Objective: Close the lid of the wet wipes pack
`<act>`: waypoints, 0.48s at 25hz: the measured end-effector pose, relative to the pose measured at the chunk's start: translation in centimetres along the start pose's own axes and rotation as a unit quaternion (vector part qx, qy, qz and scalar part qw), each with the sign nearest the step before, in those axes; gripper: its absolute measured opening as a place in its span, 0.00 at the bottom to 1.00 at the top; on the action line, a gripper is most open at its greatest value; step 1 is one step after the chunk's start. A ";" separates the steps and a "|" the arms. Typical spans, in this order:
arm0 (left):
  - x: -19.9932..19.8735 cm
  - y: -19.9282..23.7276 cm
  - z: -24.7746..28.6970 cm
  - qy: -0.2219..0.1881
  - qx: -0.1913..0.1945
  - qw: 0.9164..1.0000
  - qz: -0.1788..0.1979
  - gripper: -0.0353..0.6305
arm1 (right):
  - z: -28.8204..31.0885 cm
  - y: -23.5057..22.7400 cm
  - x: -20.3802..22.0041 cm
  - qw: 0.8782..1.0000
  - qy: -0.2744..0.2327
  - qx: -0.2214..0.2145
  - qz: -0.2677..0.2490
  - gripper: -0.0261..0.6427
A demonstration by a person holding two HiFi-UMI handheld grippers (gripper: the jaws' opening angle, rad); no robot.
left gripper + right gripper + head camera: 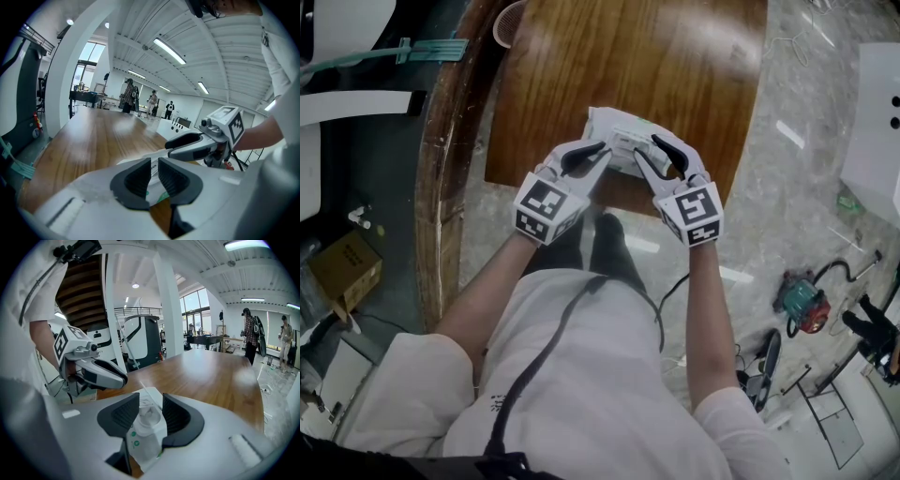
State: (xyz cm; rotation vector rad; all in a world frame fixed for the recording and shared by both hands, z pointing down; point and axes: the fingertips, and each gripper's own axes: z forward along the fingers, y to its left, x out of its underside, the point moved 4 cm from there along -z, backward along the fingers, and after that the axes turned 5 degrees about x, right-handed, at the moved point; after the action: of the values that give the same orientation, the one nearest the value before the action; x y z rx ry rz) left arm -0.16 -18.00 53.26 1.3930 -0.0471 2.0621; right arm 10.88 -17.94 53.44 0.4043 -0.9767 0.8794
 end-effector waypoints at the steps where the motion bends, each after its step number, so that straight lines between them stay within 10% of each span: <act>1: 0.0 0.0 0.0 0.000 0.000 1.000 0.001 0.14 | 0.0 0.1 0.1 1.000 0.000 0.000 0.000 0.28; 12: 0.7 -0.2 -0.3 0.003 -0.003 1.000 0.002 0.14 | -0.1 0.5 0.6 1.000 0.007 -0.001 -0.007 0.28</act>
State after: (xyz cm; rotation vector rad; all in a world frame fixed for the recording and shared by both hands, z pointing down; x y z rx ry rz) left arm -0.49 -17.37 53.63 1.3845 -0.0533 2.0675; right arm 10.74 -17.29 53.88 0.4018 -0.9614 0.8681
